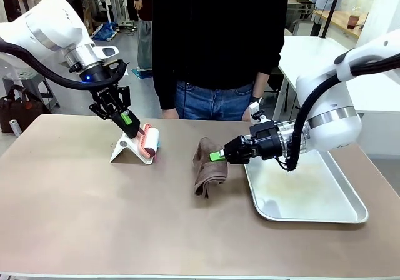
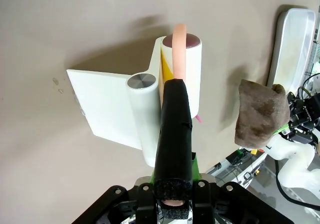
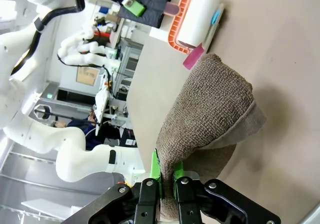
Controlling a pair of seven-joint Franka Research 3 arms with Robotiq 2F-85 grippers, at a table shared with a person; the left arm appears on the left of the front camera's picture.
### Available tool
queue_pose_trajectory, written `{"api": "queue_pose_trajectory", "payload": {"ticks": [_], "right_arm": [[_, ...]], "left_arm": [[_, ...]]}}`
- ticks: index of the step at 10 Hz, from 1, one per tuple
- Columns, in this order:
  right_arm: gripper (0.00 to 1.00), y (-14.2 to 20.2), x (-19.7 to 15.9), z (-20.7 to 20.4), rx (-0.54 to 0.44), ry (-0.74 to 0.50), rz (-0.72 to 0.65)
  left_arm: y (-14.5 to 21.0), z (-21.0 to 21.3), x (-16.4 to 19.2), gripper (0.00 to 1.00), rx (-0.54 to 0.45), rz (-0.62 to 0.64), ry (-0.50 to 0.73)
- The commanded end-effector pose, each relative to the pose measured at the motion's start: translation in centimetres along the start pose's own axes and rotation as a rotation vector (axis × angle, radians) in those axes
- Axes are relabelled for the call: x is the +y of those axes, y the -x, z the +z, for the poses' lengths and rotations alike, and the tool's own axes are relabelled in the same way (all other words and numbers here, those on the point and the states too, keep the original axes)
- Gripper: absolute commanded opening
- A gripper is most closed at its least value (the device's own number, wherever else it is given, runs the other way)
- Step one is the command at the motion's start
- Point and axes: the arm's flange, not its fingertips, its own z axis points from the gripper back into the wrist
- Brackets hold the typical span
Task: Clean the surface of the table.
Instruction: Return the Lint Roller and towel to their original positions.
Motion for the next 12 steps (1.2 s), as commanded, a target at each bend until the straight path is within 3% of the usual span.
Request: {"api": "queue_pose_trajectory", "payload": {"ticks": [1, 2, 3, 4, 5, 6, 7, 8, 9, 12], "right_arm": [[0.11, -0.7, -0.1, 0.0, 0.005, 0.003, -0.018], [0.15, -0.7, -0.1, 0.0, 0.009, 0.004, -0.021], [0.45, -0.7, -0.1, 0.0, 0.01, 0.004, -0.026], [0.67, -0.6, -0.2, 0.0, 0.012, 0.004, -0.032], [1.0, -0.6, -0.2, 0.0, 0.015, 0.008, -0.037], [1.0, -0.6, -0.2, 0.0, 0.019, 0.009, -0.038], [1.0, -0.7, -0.2, 0.1, 0.016, 0.01, -0.041], [0.87, -0.7, -0.2, 0.1, 0.013, 0.012, -0.039], [0.97, -0.7, -0.3, 0.2, 0.003, 0.018, -0.038], [1.0, -0.7, 0.0, 1.1, -0.019, 0.079, 0.001]], "left_arm": [[1.1, -0.3, 0.8, 0.22, -0.007, -0.008, -0.009], [1.2, -0.4, 0.8, 0.22, -0.003, -0.008, -0.014], [1.3, -0.5, 0.7, 0.22, -0.001, -0.01, -0.016], [1.3, -0.5, 0.8, 0.22, -0.002, -0.014, -0.016], [1.3, -0.5, 0.8, 0.22, -0.004, -0.013, -0.009], [1.3, -0.6, 0.8, 0.77, -0.003, -0.009, 0.003], [1.3, -0.6, 0.9, 0.8, 0.007, -0.005, -0.001], [1.3, -0.6, 0.8, 1.0, 0.007, -0.002, 0.002], [1.3, -0.4, 0.8, 1.0, 0.005, -0.003, 0.005], [1.3, 0.2, 1.0, 1.0, 0.0, 0.001, 0.026]]}}
